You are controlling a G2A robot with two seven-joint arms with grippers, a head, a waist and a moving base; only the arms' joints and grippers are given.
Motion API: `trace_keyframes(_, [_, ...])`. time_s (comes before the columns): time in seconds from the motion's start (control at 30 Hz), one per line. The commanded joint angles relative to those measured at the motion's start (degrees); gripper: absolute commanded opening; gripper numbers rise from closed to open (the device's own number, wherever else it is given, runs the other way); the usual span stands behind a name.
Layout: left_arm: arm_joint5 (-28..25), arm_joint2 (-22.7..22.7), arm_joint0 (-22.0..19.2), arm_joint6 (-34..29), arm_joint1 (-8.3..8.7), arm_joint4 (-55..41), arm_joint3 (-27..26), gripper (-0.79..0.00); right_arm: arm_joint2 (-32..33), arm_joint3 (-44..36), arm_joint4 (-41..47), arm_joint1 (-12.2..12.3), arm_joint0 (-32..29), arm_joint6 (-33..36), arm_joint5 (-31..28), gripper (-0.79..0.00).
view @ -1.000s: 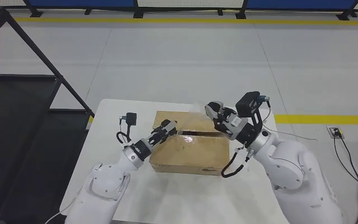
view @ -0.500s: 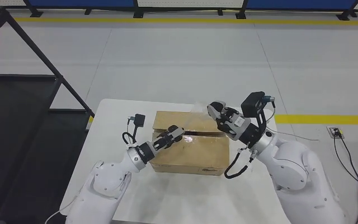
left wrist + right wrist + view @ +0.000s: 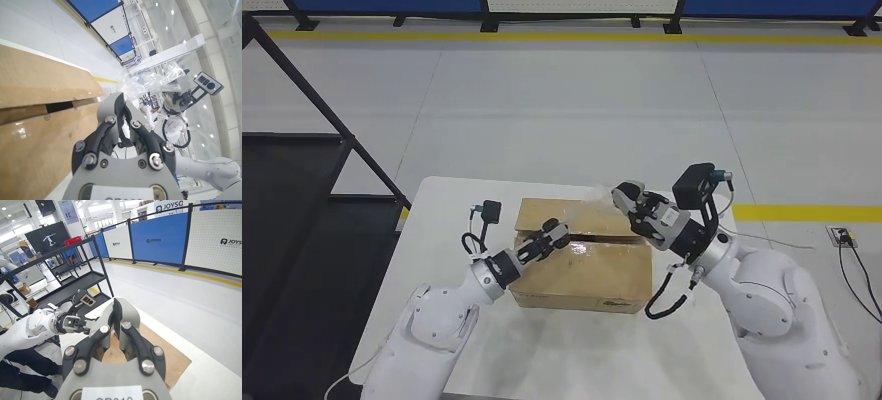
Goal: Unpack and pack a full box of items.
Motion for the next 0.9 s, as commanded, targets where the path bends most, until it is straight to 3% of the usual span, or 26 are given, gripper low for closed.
trace_keyframes(0.0, [-0.2, -0.2, 0.0, 0.9, -0.03, -0.2, 0.0, -0.785, 0.3, 0.1, -0.2, 0.0, -0.1, -0.2, 0.8, -0.785])
trace_keyframes(0.87, [0.5, -3.1, 0.8, 1.4, 0.26, -3.0, -0.1, -0.785, 1.5, 0.9, -3.2, 0.3, -0.6, -0.6, 8.6, -0.785])
